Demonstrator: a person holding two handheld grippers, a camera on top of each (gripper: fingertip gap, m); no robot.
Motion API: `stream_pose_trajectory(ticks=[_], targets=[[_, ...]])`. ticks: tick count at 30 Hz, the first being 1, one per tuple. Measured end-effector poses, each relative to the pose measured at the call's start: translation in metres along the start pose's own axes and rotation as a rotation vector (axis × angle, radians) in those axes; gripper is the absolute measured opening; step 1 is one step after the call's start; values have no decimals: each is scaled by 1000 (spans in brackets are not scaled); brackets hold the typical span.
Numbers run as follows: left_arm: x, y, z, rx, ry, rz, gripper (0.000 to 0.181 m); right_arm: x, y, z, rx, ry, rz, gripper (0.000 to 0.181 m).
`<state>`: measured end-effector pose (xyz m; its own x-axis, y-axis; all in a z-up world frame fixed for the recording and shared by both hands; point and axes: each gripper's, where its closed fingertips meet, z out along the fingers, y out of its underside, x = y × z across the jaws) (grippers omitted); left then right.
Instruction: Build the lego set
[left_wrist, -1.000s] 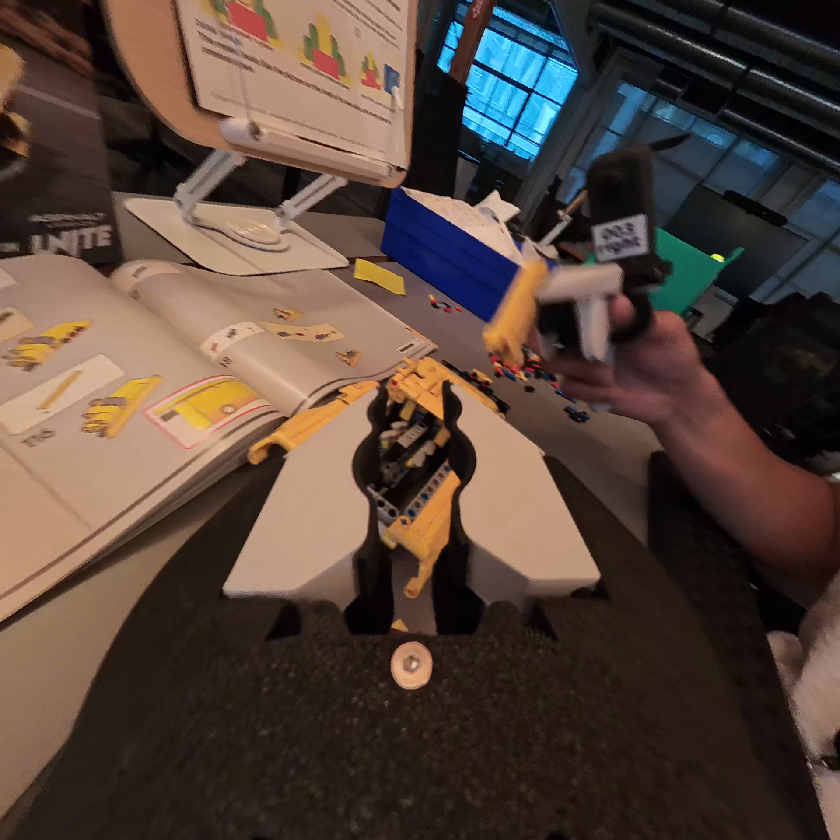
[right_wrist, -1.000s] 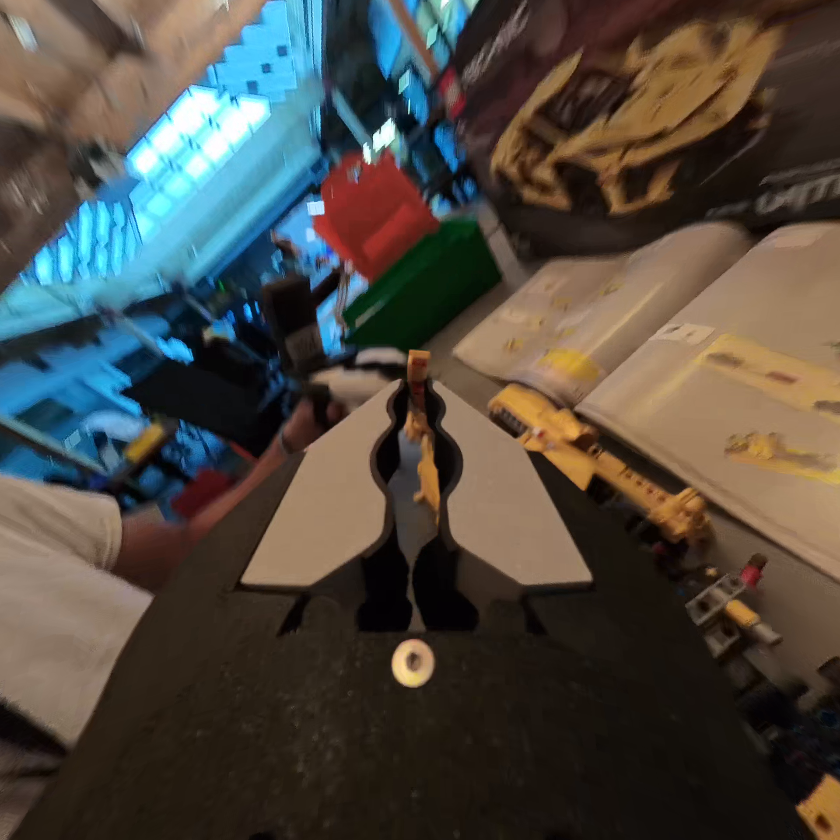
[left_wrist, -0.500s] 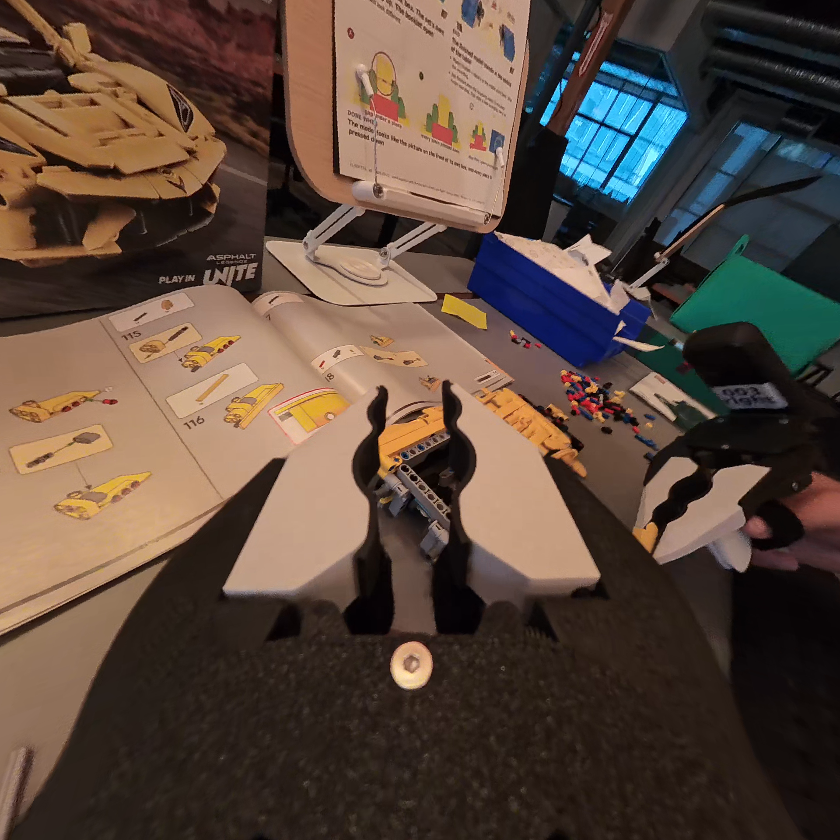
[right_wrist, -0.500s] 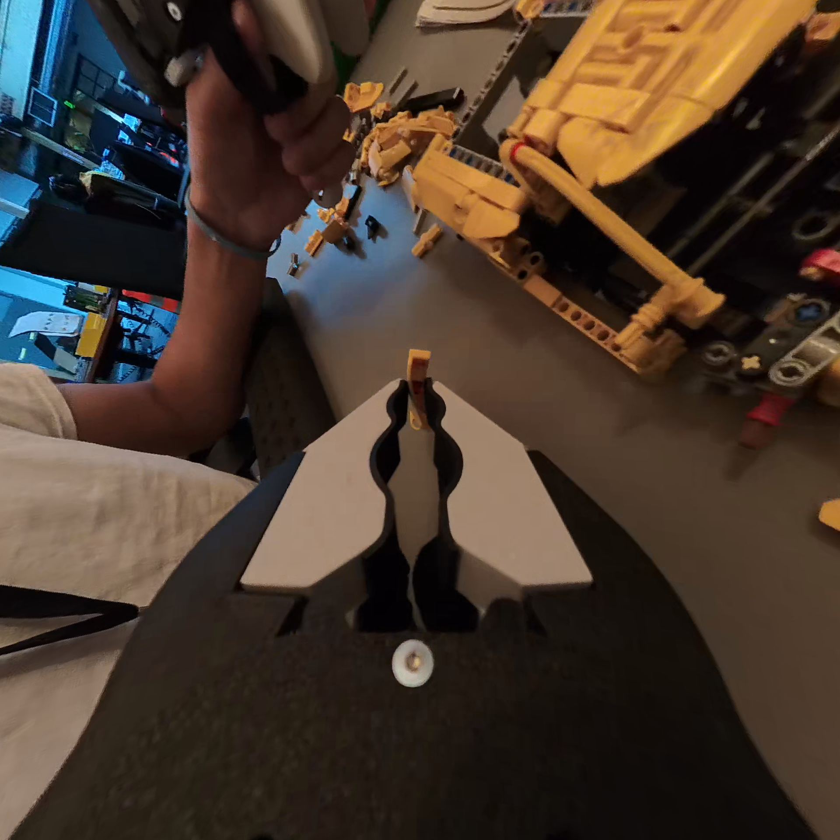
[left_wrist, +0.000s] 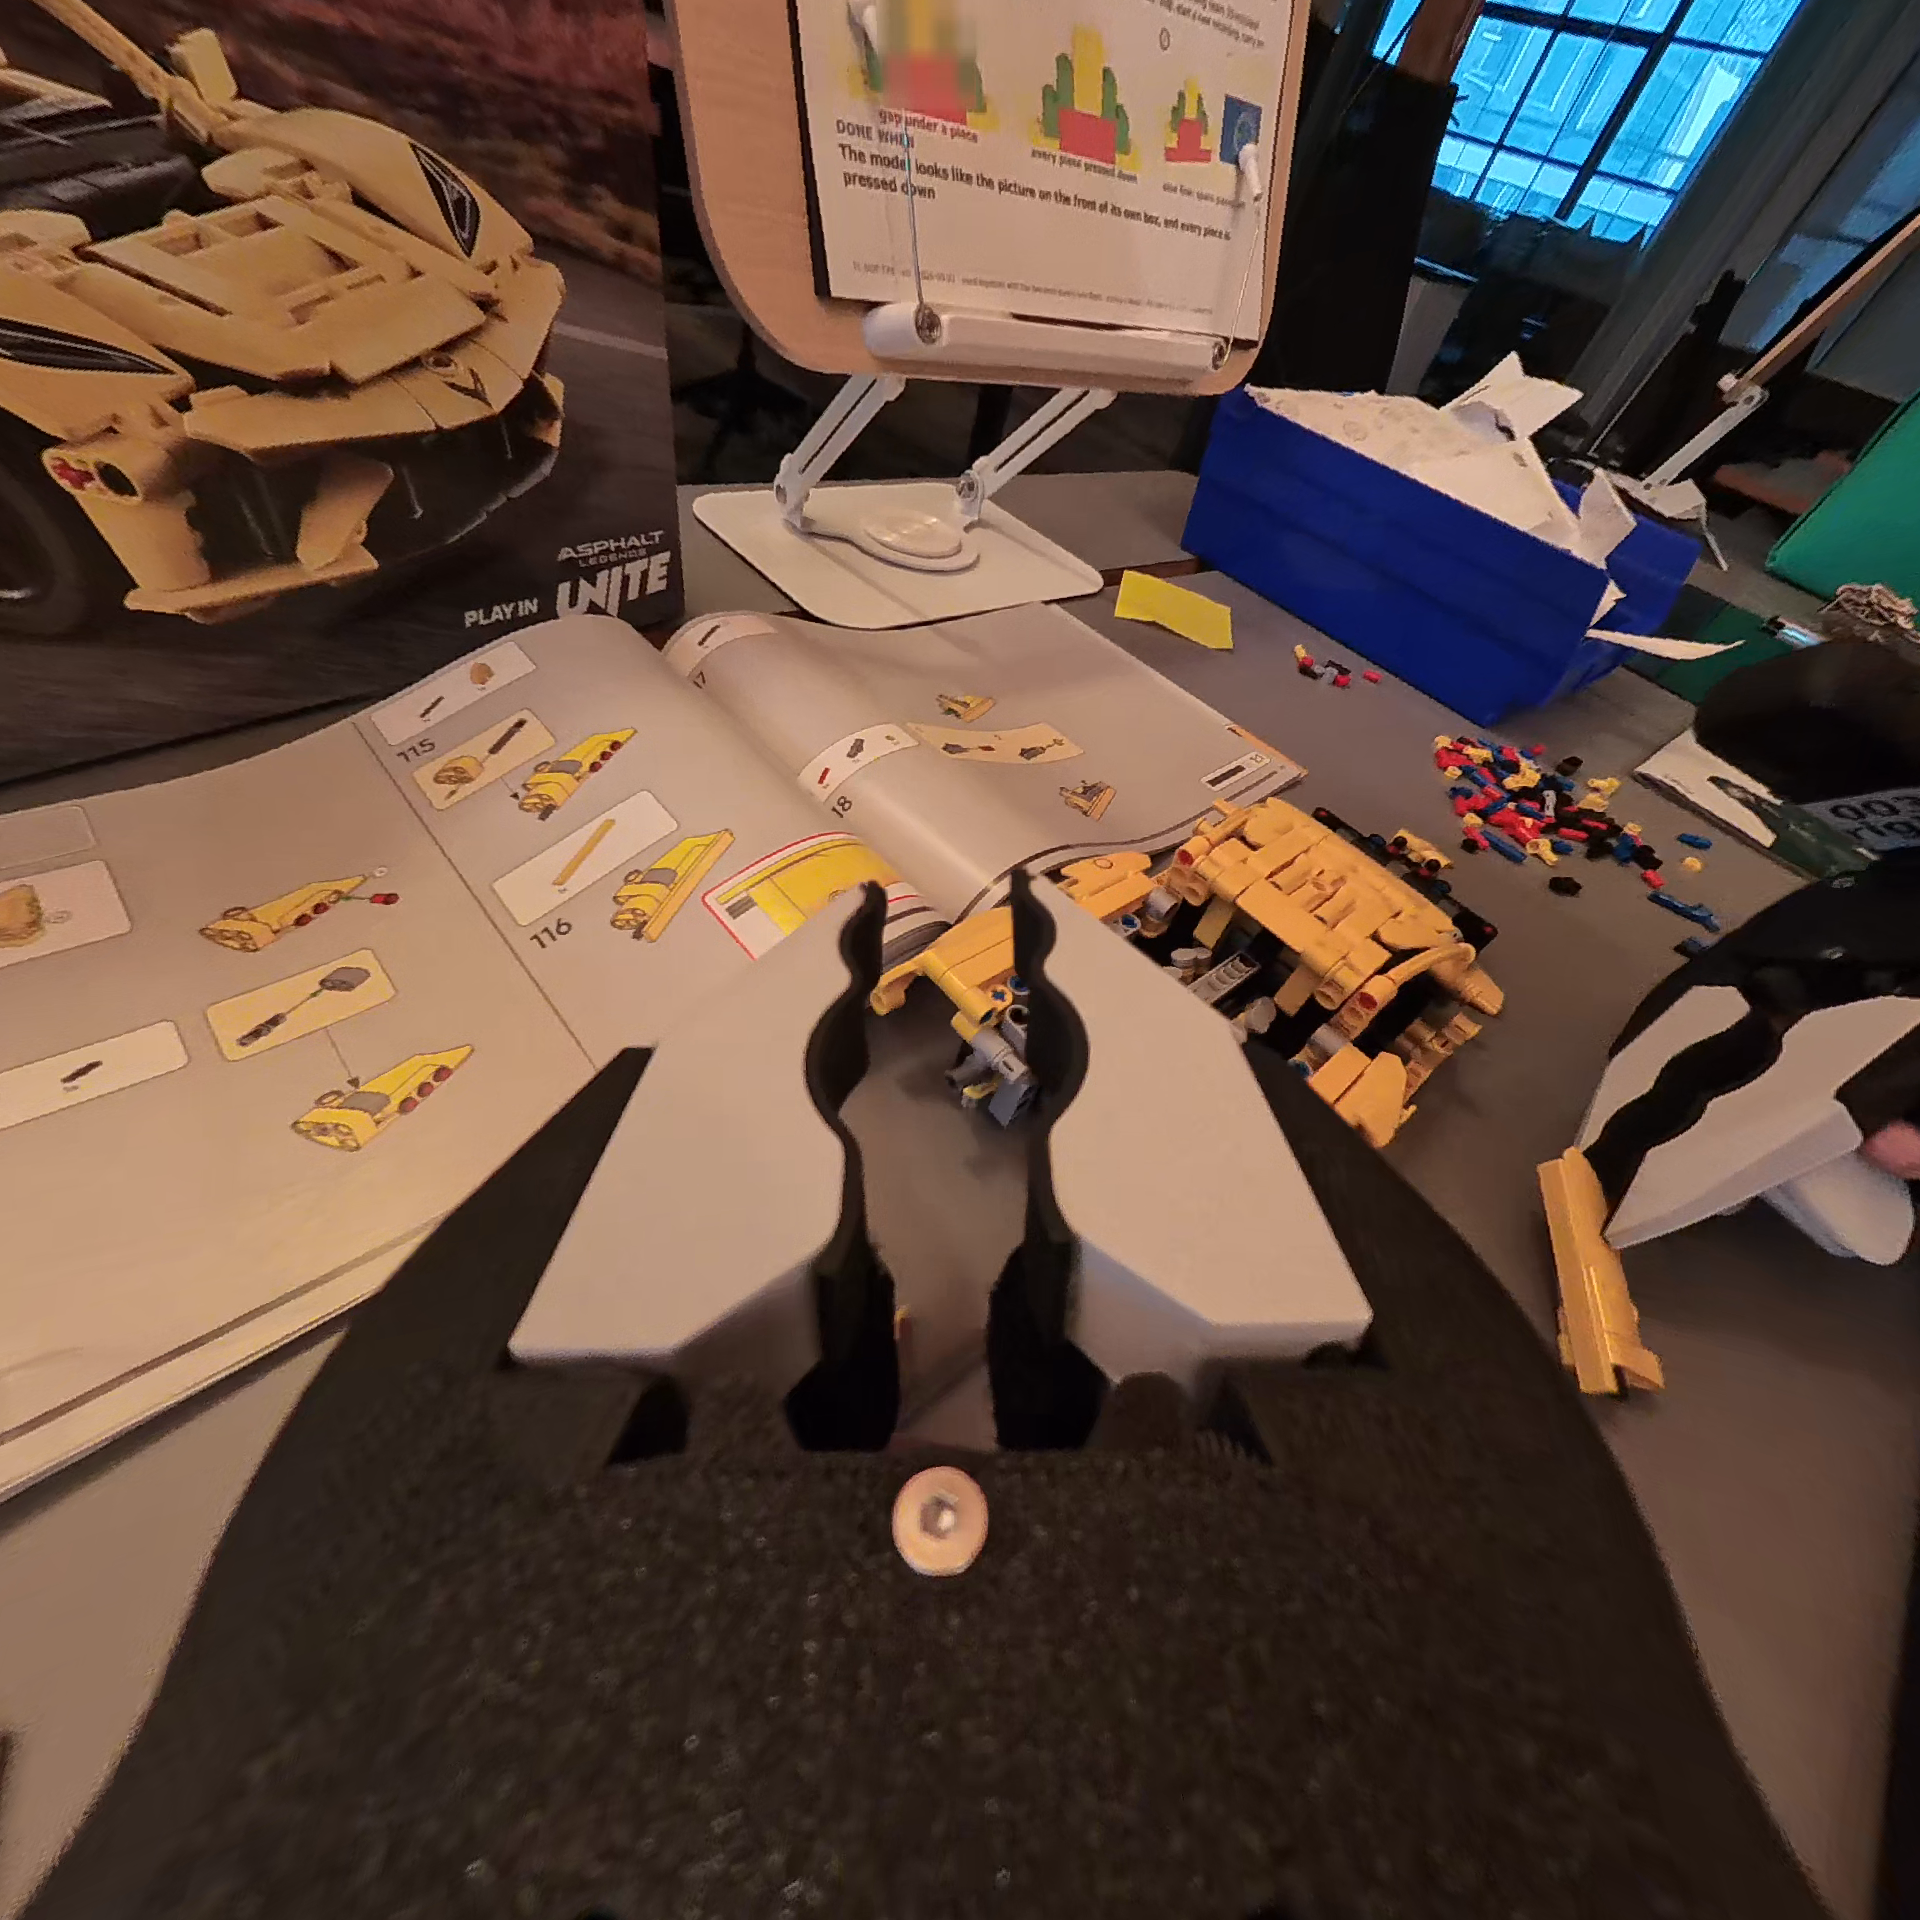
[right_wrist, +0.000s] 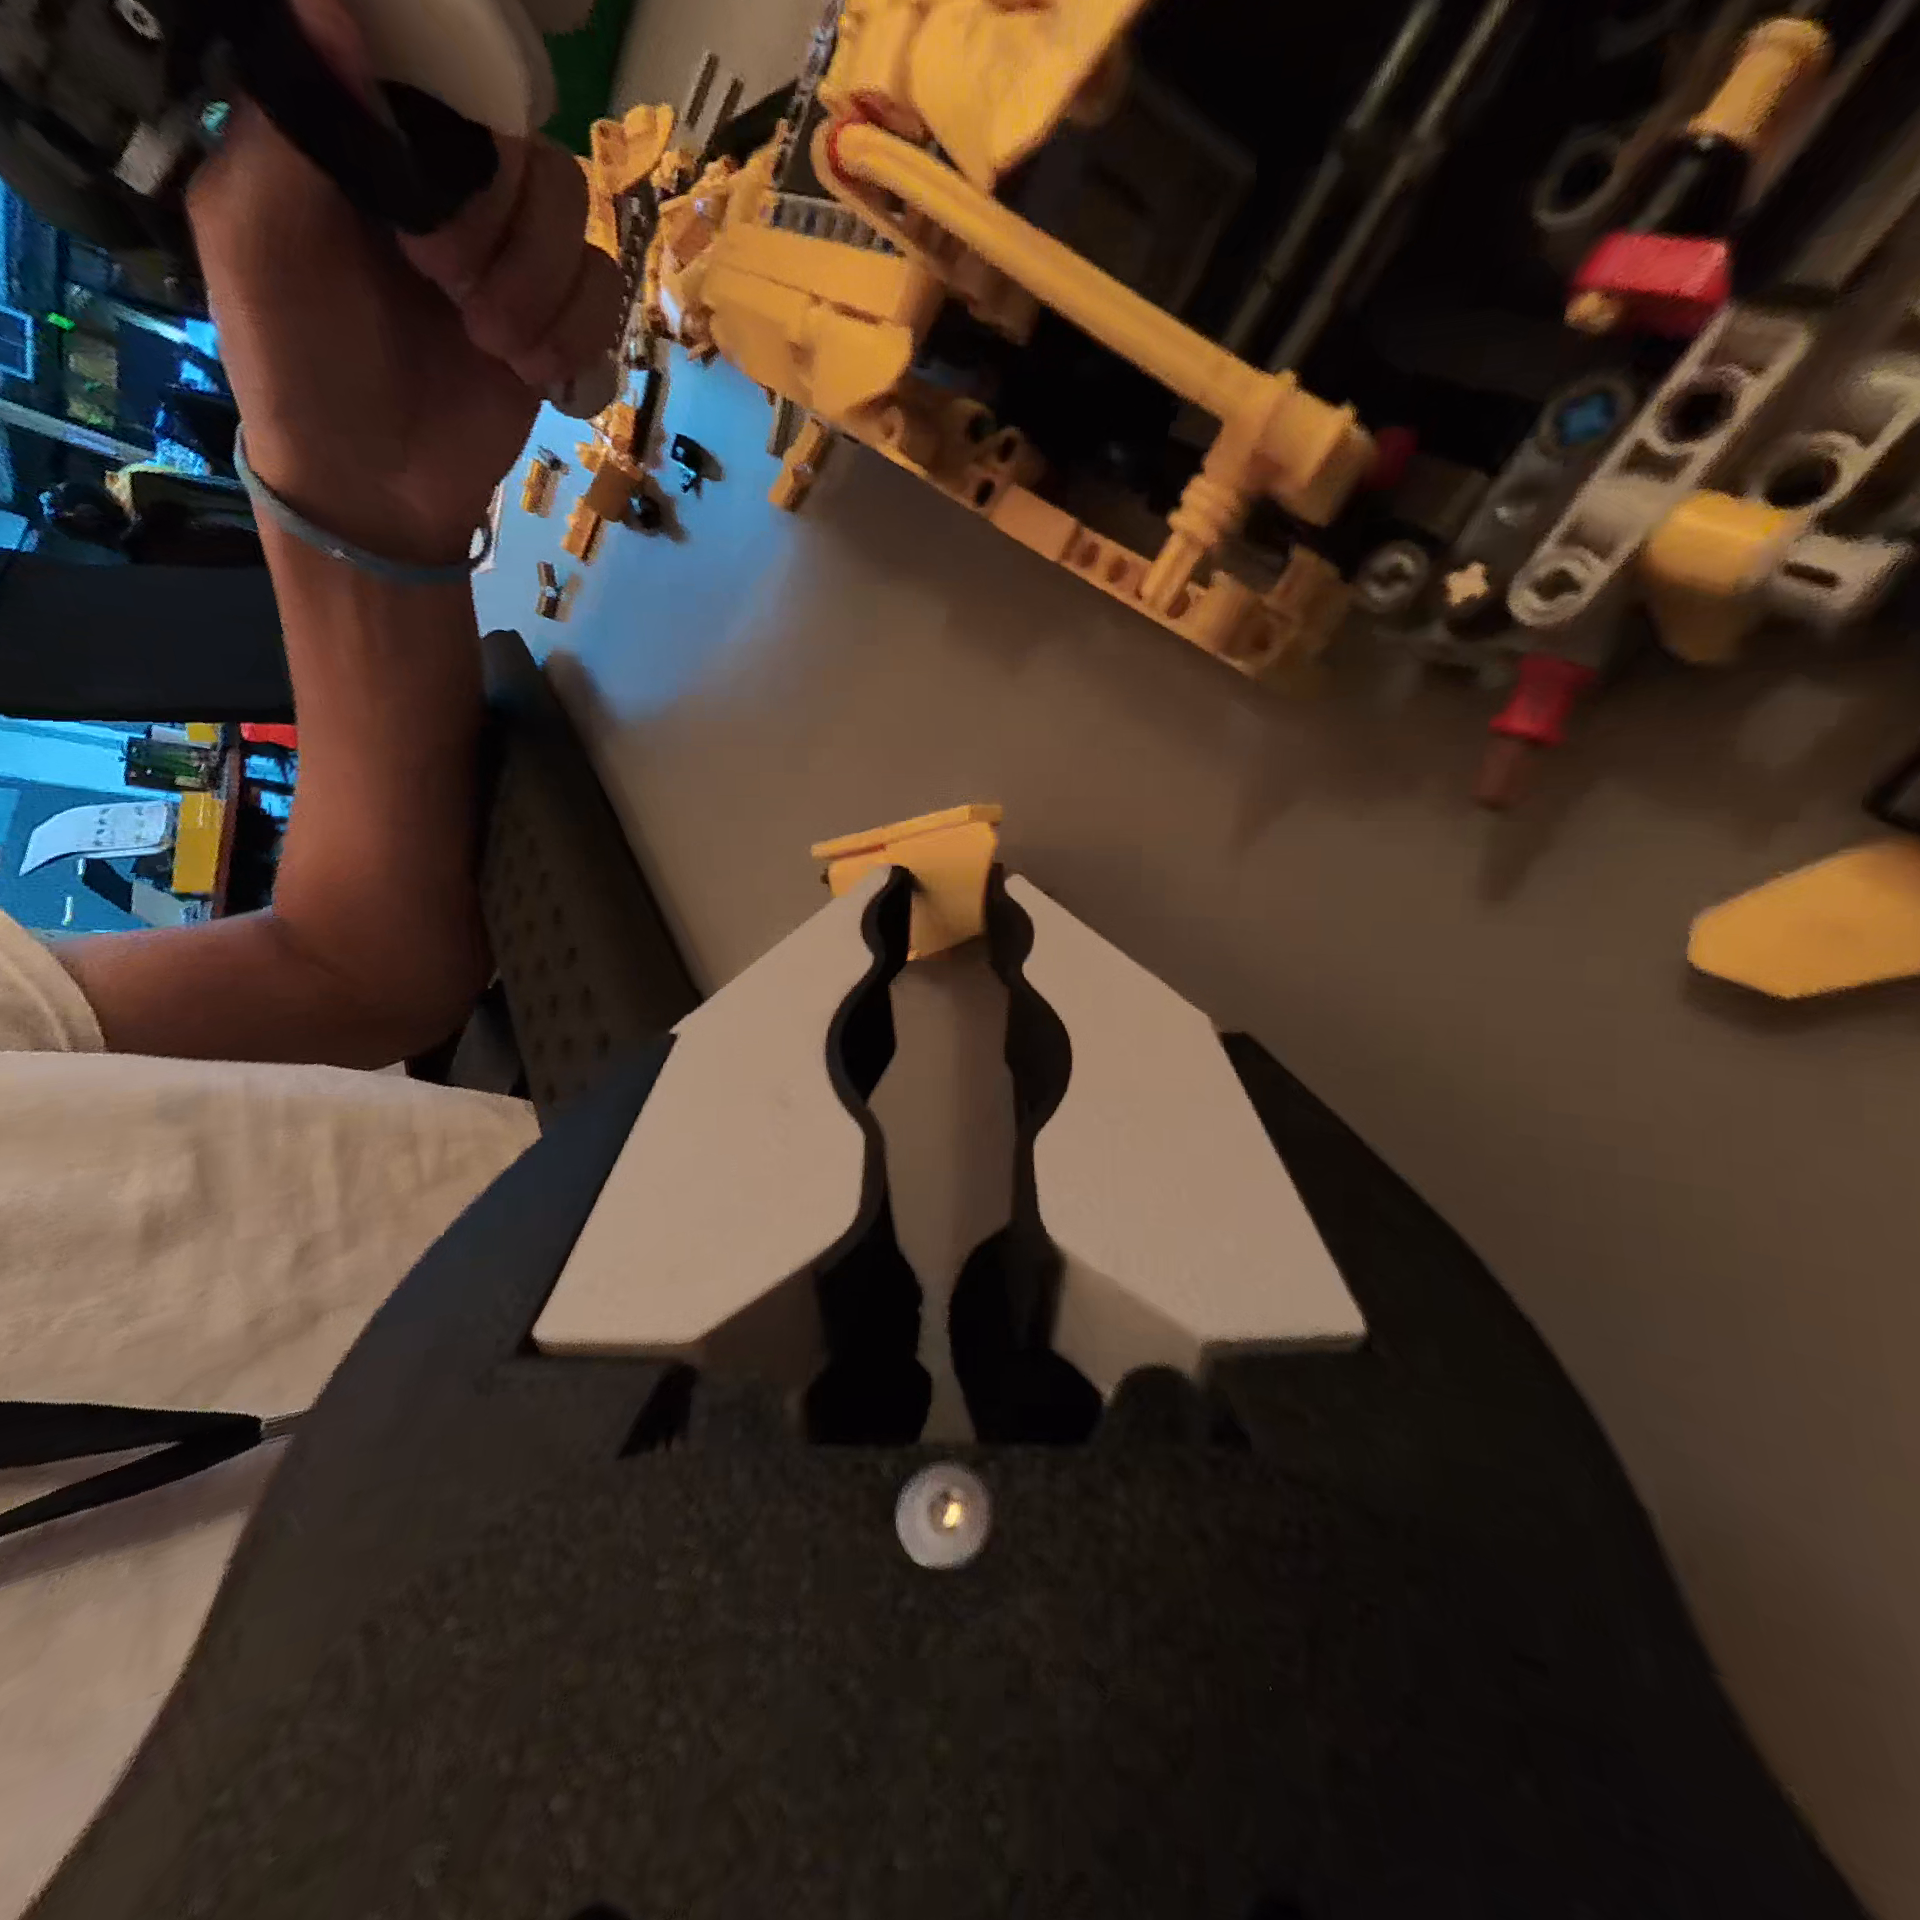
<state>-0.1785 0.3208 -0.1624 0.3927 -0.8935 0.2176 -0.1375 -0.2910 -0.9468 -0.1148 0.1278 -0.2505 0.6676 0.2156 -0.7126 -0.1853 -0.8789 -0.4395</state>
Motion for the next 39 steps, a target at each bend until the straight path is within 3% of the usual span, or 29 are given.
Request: stream_pose_trajectory(ticks=[8, 13, 16, 22, 24, 26, 29, 33, 36, 39], targets=[[4, 5, 4, -15, 19, -7, 24, 6, 14, -10, -7, 53, -3, 17], [6, 5, 4, -16, 16, 16, 24, 7, 21, -33, 24, 74, -18, 31], [5, 4, 3, -14, 7, 27, 24, 14, 21, -67, 60, 141, -68, 37], [1, 3, 1, -18, -2, 29, 24, 76, 1, -189, 342, 500, -162, 41], [-7, 3, -1, -28, -33, 67, 24, 78, -8, -207, 445, 505, -171, 41], [-21, 0, -10, -43, -68, 152, 24, 72, -17, -205, 533, 463, -173, 40], [-49, -4, -45, -99, -106, 191, 26, 59, -27, -177, 578, 376, -205, 39], [-85, -5, -127, -199, -202, 26, 26, 57, -38, -147, 609, 386, -284, 33], [-107, 17, -190, -347, -355, -17, 33, 64, -45, -141, 631, 412, -300, 33], [-93, 43, -220, -451, -371, -100, 42, 64, -51, -145, 665, 385, -291, 32]])
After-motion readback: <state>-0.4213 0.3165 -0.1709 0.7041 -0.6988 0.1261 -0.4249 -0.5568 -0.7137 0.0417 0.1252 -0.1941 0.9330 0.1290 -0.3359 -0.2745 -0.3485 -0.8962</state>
